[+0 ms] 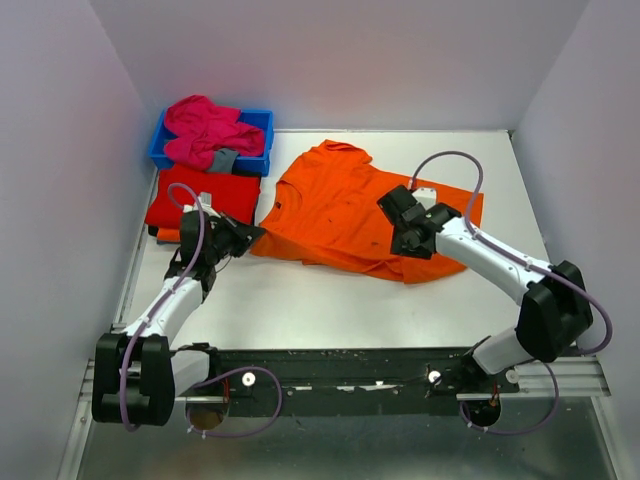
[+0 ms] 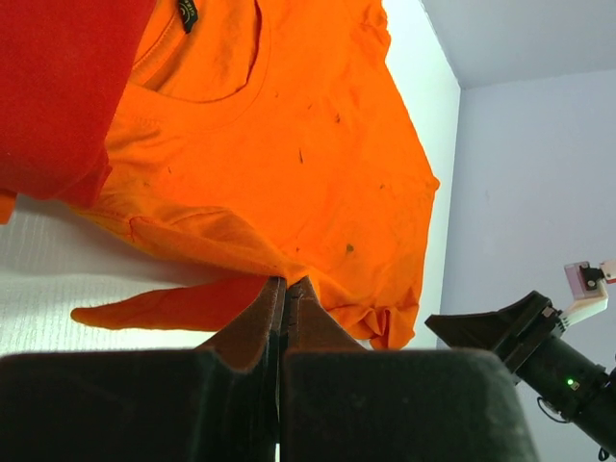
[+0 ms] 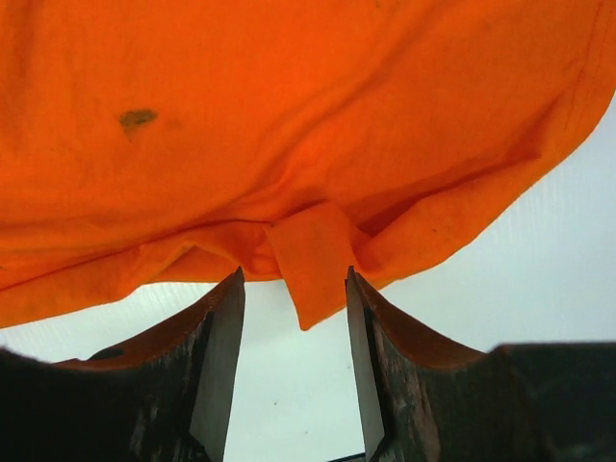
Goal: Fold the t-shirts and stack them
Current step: Flatten out the tshirt
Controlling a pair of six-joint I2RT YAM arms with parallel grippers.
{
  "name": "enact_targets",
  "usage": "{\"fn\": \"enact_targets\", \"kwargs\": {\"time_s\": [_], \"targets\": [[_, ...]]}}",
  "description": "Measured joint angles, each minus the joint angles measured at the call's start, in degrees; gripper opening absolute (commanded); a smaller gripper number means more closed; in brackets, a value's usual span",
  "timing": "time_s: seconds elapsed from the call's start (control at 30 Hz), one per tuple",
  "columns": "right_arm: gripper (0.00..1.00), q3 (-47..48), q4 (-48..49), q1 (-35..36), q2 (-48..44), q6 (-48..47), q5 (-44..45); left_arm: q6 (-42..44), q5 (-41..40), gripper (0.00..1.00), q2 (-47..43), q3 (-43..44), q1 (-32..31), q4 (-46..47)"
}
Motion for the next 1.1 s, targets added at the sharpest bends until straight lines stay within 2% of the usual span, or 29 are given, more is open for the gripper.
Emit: {"fn": "enact_targets", "kwargs": {"time_s": [0.1, 0.23, 0.33, 0.43, 0.6, 0.83, 1.1], "targets": [[0.53, -3.1, 1.3, 0.0, -2.1, 0.9, 0.0, 0.1, -0.1, 0.00, 0.3, 0.2, 0.0, 0.0], [0.42, -12.3, 2.0, 0.0, -11.4, 3.3, -1.3, 0.0, -0.9, 0.00, 1.9, 0.5, 0.0, 0.6], [0.45, -18.6, 3.5, 0.0, -18.4, 3.7, -3.9, -0.2, -1.5, 0.00, 5.0, 1.9, 0.0, 1.7], [0.50, -22.2, 5.9, 0.2, -20.5, 3.0, -6.5, -0.6, -2.1, 0.00, 9.0, 3.7, 0.0, 3.4], [0.62, -22.3, 7.4, 2.7, -16.7, 2.7, -7.2, -1.4, -2.2, 0.00, 12.7, 4.9, 0.0, 5.7], [0.59, -14.8, 5.9, 6.7, -3.6, 5.5, -2.6, -1.6, -2.3, 0.00, 13.5, 5.0, 0.0, 6.8], [0.54, -9.3, -4.2, 7.2, 4.7, 13.7, 8.2, -1.6, -2.3, 0.00, 13.5, 5.0, 0.0, 7.0]]}}
